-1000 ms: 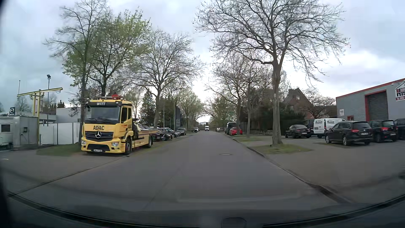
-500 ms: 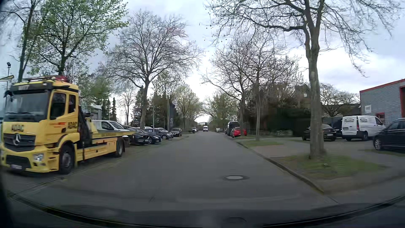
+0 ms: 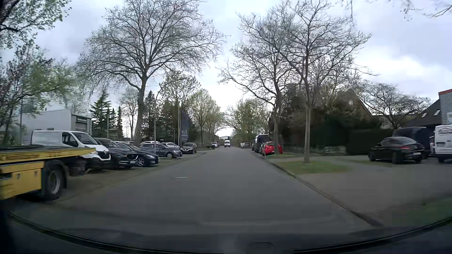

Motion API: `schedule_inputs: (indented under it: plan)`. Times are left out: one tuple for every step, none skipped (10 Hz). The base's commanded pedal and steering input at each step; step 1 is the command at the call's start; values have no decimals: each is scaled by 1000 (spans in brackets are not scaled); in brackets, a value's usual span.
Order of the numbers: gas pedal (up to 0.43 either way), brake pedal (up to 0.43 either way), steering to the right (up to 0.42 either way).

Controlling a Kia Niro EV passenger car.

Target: Follow the waypoints while adhering to traffic rules and regulations

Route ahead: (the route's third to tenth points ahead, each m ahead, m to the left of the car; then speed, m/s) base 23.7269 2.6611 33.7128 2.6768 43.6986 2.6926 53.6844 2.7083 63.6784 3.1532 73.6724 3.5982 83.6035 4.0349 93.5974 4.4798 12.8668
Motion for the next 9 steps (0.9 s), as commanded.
schedule_inputs:
  plan:
    - [169,0,1]
    - [169,0,1]
    - [169,0,1]
    - [169,0,1]
    - [169,0,1]
    - [169,0,1]
    - [169,0,0]
    - [169,0,0]
    - [169,0,0]
